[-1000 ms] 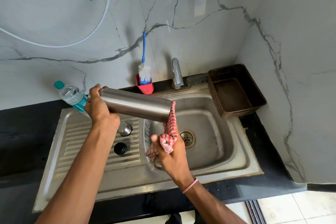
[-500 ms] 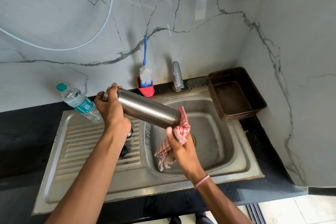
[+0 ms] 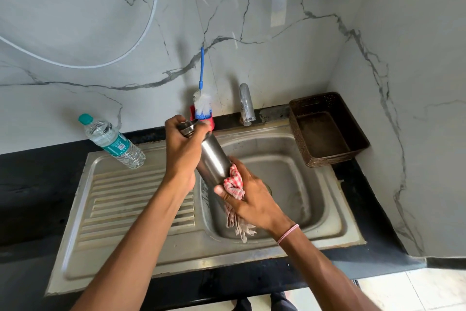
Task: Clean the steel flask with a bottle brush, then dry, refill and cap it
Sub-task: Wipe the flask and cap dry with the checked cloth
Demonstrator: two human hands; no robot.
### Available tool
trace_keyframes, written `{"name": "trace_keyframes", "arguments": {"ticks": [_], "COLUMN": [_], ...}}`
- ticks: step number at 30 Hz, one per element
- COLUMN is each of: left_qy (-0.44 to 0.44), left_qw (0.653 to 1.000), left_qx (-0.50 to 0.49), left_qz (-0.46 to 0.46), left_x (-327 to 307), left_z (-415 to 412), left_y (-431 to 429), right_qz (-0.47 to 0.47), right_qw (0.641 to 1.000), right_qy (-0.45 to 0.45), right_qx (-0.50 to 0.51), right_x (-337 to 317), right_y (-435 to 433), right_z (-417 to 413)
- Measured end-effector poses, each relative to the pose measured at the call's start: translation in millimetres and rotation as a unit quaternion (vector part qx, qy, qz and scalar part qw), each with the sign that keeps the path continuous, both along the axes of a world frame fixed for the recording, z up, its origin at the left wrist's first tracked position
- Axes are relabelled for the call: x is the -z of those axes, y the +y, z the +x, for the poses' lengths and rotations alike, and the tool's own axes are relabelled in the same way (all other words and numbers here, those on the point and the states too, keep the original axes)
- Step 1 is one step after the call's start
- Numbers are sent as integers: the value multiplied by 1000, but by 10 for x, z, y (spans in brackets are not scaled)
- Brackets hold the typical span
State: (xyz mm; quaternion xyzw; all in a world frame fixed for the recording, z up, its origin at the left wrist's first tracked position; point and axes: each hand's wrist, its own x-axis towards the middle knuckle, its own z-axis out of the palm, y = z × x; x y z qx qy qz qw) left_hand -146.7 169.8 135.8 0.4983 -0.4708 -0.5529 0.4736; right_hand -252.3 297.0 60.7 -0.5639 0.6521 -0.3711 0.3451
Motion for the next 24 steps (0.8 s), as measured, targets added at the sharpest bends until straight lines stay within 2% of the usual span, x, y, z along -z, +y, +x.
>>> {"name": "trace_keyframes", "arguments": {"ticks": [3, 5, 7, 10, 12, 16, 18, 20, 22, 23, 24], "left_qy": [-9, -10, -4, 2, 21, 130, 182, 190, 169, 148, 122], "left_qw": [999, 999, 998, 995, 990, 976, 969, 972, 983, 988, 992], "left_qx": [32, 33, 18, 19, 24, 71, 67, 42, 12, 0, -7], "left_qz": [22, 36, 58, 99, 140, 157, 152, 128, 77, 55, 41], "left_x": [-43, -54, -57, -59, -53, -55, -86, -100, -83, -72, -55], "left_z": [12, 20, 39, 111, 192, 330, 370, 424, 459, 459, 443], "left_y": [-22, -33, -45, -95, -137, -164, -176, -225, -296, -316, -320], "right_qz": [52, 119, 194, 256, 267, 233, 221, 166, 121, 115, 117], "right_qw": [979, 940, 885, 755, 694, 653, 613, 597, 615, 636, 681], "right_qy": [-198, -319, -422, -603, -668, -721, -759, -780, -764, -745, -700], "right_qx": [-21, 20, 27, 13, 28, -4, 14, 93, 150, 166, 178], "right_x": [-67, -17, 7, -101, -87, -7, -66, 8, 64, 112, 148], "right_y": [19, 2, -11, 28, 62, 201, 231, 262, 308, 322, 339], "right_z": [-28, -62, -93, -145, -100, 74, 183, 260, 306, 317, 319]}}
